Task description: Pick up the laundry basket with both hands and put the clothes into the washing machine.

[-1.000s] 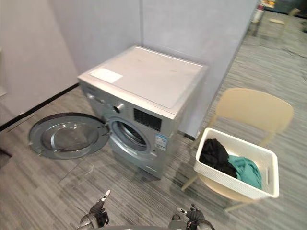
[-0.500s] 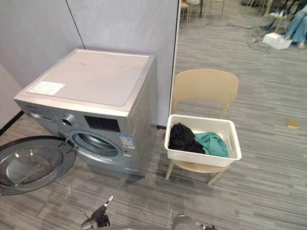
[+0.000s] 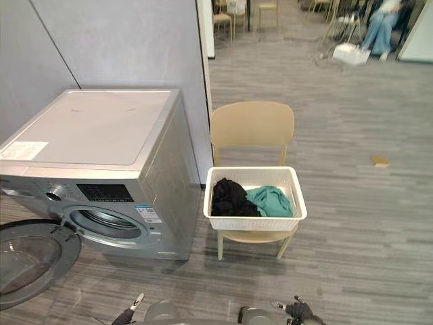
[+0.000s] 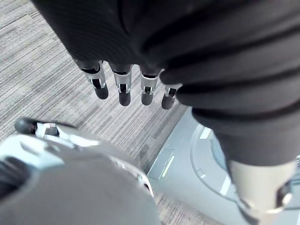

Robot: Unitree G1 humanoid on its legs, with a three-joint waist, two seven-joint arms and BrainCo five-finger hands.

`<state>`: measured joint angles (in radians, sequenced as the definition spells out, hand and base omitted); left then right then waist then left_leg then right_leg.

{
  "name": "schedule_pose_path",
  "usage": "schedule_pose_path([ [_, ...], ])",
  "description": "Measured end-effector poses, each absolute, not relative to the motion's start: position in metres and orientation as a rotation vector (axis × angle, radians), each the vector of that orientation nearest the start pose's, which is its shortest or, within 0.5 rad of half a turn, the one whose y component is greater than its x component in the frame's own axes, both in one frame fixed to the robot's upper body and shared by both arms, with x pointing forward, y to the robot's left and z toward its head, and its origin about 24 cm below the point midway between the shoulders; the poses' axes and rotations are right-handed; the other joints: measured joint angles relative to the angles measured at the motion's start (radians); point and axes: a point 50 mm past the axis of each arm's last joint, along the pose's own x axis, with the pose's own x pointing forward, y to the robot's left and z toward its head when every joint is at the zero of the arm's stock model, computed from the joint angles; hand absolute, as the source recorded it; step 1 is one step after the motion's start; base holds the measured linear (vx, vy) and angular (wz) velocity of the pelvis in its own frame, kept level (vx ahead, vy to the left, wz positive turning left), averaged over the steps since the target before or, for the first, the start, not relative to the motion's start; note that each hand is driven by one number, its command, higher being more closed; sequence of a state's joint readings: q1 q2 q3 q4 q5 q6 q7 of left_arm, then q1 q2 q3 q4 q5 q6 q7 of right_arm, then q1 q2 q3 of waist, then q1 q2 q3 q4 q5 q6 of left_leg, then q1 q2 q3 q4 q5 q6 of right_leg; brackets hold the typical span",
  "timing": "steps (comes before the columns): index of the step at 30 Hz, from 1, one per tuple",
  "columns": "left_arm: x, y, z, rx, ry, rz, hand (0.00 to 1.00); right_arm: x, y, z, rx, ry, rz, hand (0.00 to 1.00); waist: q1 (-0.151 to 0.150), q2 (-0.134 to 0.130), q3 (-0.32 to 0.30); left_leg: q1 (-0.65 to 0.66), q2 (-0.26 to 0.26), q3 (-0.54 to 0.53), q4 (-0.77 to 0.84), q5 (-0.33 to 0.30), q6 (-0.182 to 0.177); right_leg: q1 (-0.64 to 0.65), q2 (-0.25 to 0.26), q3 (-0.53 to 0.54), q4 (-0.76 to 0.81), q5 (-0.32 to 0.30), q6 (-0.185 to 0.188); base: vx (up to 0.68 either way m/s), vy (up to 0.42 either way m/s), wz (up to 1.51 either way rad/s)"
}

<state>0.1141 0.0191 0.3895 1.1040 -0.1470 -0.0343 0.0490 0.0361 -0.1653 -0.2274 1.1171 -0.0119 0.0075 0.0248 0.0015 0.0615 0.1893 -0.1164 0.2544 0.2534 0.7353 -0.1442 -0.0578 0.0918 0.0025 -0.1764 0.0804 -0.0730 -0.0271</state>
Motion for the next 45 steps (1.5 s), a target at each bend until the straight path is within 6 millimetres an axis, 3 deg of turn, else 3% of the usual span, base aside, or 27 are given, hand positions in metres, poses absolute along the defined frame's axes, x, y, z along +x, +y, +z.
schedule_pose_path([
  [1,0.059,0.204,-0.169,-0.285,1.145,0.535,0.0,0.093,-0.232,-0.158,-0.011,1.139,-0.26,0.0,0.017,-0.001,0.001,0.009,-0.048,0.028,-0.123,0.0,0.0,0.012,0.005,-0.004,-0.022,0.008,0.003,0.13,-0.011,-0.43],
  [3,0.059,0.204,-0.169,-0.284,1.146,0.534,0.0,0.096,-0.232,-0.158,-0.012,1.132,-0.257,0.0,0.018,0.001,-0.001,0.011,-0.111,0.031,-0.329,0.006,0.003,0.012,0.023,-0.005,-0.044,0.008,0.003,0.16,0.01,-0.14],
  [4,0.059,0.207,-0.169,-0.282,1.144,0.54,0.0,0.099,-0.228,-0.157,-0.007,1.124,-0.25,0.0,0.023,0.0,-0.009,0.042,-0.137,0.029,-0.432,0.004,0.025,0.009,0.027,0.003,-0.058,0.011,0.008,0.18,0.014,0.01],
  [6,0.058,0.211,-0.168,-0.28,1.142,0.555,0.0,0.104,-0.224,-0.157,-0.016,1.115,-0.224,0.0,0.028,-0.027,-0.016,0.062,-0.168,0.029,-0.502,0.03,0.056,0.005,0.015,0.017,-0.069,0.015,0.018,0.21,0.012,-0.02],
  [10,0.054,0.206,-0.17,-0.322,1.148,0.584,0.0,0.102,-0.22,-0.157,-0.029,1.111,-0.206,0.0,0.041,-0.023,-0.039,0.164,-0.226,0.037,-0.623,0.052,0.08,0.039,-0.026,0.019,-0.048,-0.015,0.033,0.24,0.075,0.03],
  [12,0.057,0.202,-0.17,-0.324,1.146,0.57,0.0,0.105,-0.217,-0.156,-0.029,1.091,-0.193,0.0,0.039,-0.028,-0.049,0.206,-0.255,0.037,-0.676,0.051,0.08,-0.01,-0.062,0.019,0.112,-0.104,0.058,0.2,0.079,0.05],
  [14,0.066,0.198,-0.169,-0.322,1.133,0.543,0.0,0.108,-0.214,-0.155,-0.019,1.069,-0.193,0.0,0.036,-0.03,-0.047,0.233,-0.265,0.047,-0.69,0.046,0.086,-0.107,-0.094,0.027,0.344,-0.152,0.094,0.14,0.07,0.02],
  [16,0.081,0.205,-0.165,-0.29,1.097,0.521,0.0,0.112,-0.207,-0.153,0.0,1.029,-0.189,0.0,0.028,-0.069,-0.039,0.271,-0.285,0.048,-0.681,0.028,0.101,-0.264,-0.144,0.078,0.714,-0.128,0.116,0.15,0.023,0.07],
  [19,0.098,0.205,-0.162,-0.262,1.063,0.482,0.0,0.107,-0.204,-0.155,0.068,1.031,-0.238,0.0,0.012,-0.104,-0.028,0.307,-0.261,0.038,-0.661,0.02,0.099,-0.343,-0.187,0.091,0.903,-0.141,0.103,0.17,-0.099,0.24],
  [21,0.108,0.2,-0.159,-0.242,1.039,0.439,0.0,0.088,-0.214,-0.159,0.11,1.074,-0.324,0.0,0.013,-0.102,-0.031,0.324,-0.222,0.006,-0.658,0.018,0.086,-0.326,-0.246,0.061,0.842,-0.154,0.104,0.15,-0.151,0.49],
  [23,0.12,0.194,-0.156,-0.254,0.996,0.424,0.0,0.067,-0.217,-0.163,0.171,1.118,-0.407,0.0,0.013,-0.1,-0.033,0.318,-0.182,-0.021,-0.654,-0.004,0.04,-0.296,-0.3,0.049,0.673,-0.145,0.106,0.15,-0.285,0.46],
  [24,0.12,0.195,-0.156,-0.249,0.993,0.426,0.0,0.056,-0.212,-0.166,0.215,1.151,-0.44,0.0,0.011,-0.119,-0.043,0.311,-0.173,-0.03,-0.652,-0.011,0.013,-0.265,-0.32,0.069,0.52,-0.085,0.112,0.14,-0.408,0.13],
  [25,0.118,0.2,-0.155,-0.229,0.994,0.428,0.0,0.04,-0.207,-0.171,0.281,1.197,-0.494,0.0,0.012,-0.15,-0.064,0.307,-0.173,-0.044,-0.652,-0.02,-0.023,-0.231,-0.329,0.087,0.363,0.055,0.152,0.17,-0.466,0.09],
  [26,0.117,0.202,-0.156,-0.216,1.005,0.421,0.0,0.026,-0.209,-0.173,0.331,1.237,-0.558,0.0,0.012,-0.151,-0.084,0.306,-0.155,-0.064,-0.66,-0.023,-0.035,-0.173,-0.304,0.065,0.276,-0.004,0.218,0.17,-0.408,0.02],
  [28,0.112,0.192,-0.16,-0.228,1.033,0.403,0.0,0.02,-0.219,-0.172,0.342,1.24,-0.615,0.0,0.011,-0.113,-0.096,0.303,-0.122,-0.066,-0.672,-0.014,-0.048,-0.136,-0.265,0.036,0.179,-0.008,0.208,0.14,-0.268,-0.09],
  [29,0.11,0.181,-0.162,-0.248,1.05,0.385,0.0,0.018,-0.235,-0.169,0.33,1.222,-0.661,0.0,0.004,-0.069,-0.097,0.305,-0.095,-0.079,-0.686,-0.003,-0.064,-0.119,-0.225,0.029,0.129,0.016,0.192,0.14,-0.228,-0.12],
  [30,0.104,0.176,-0.164,-0.265,1.073,0.387,0.0,0.015,-0.247,-0.166,0.319,1.211,-0.701,0.0,-0.005,-0.044,-0.106,0.308,-0.078,-0.093,-0.691,0.005,-0.078,-0.093,-0.203,0.021,0.093,0.026,0.184,0.13,-0.193,-0.05],
  [31,0.101,0.176,-0.165,-0.267,1.083,0.394,0.0,0.013,-0.252,-0.164,0.315,1.206,-0.721,0.0,-0.012,-0.039,-0.109,0.314,-0.073,-0.097,-0.691,0.008,-0.076,-0.076,-0.196,0.016,0.076,0.03,0.181,0.1,-0.149,-0.03],
  [35,0.081,0.193,-0.168,-0.265,1.113,0.468,0.0,0.045,-0.281,-0.142,0.257,0.98,-0.797,0.0,-0.022,-0.061,-0.129,0.306,-0.063,-0.101,-0.695,0.005,-0.08,-0.045,-0.175,0.02,-0.034,0.086,0.18,0.03,-0.032,-0.11],
  [37,0.065,0.203,-0.169,-0.24,1.141,0.501,0.0,0.082,-0.297,-0.105,0.142,0.739,-0.795,0.0,-0.04,-0.086,-0.142,0.282,-0.073,-0.099,-0.701,0.0,-0.087,-0.045,-0.18,0.018,-0.102,0.13,0.184,-0.02,0.043,-0.03],
  [38,0.064,0.205,-0.169,-0.229,1.144,0.502,0.0,0.089,-0.298,-0.097,0.114,0.698,-0.786,0.0,-0.041,-0.093,-0.144,0.281,-0.075,-0.1,-0.701,0.0,-0.087,-0.044,-0.181,0.018,-0.11,0.137,0.184,-0.01,0.038,-0.05],
  [40,0.057,0.218,-0.167,-0.182,1.146,0.515,0.0,0.116,-0.305,-0.053,-0.015,0.484,-0.778,0.0,-0.041,-0.112,-0.155,0.27,-0.081,-0.101,-0.695,0.001,-0.087,-0.038,-0.183,0.015,-0.147,0.162,0.183,0.0,0.0,0.0],
  [42,0.06,0.218,-0.166,-0.146,1.144,0.481,0.0,0.131,-0.307,-0.032,-0.09,0.386,-0.783,0.0,-0.04,-0.12,-0.161,0.267,-0.082,-0.11,-0.692,0.0,-0.087,-0.022,-0.184,0.005,-0.162,0.167,0.183,-0.07,-0.003,0.11],
  [45,0.07,0.208,-0.166,-0.086,1.137,0.38,0.0,0.159,-0.298,-0.009,-0.147,0.26,-0.736,0.0,-0.042,-0.107,-0.163,0.242,-0.082,-0.121,-0.692,-0.001,-0.089,-0.03,-0.185,-0.015,-0.18,0.175,0.181,-0.07,-0.017,0.14],
])
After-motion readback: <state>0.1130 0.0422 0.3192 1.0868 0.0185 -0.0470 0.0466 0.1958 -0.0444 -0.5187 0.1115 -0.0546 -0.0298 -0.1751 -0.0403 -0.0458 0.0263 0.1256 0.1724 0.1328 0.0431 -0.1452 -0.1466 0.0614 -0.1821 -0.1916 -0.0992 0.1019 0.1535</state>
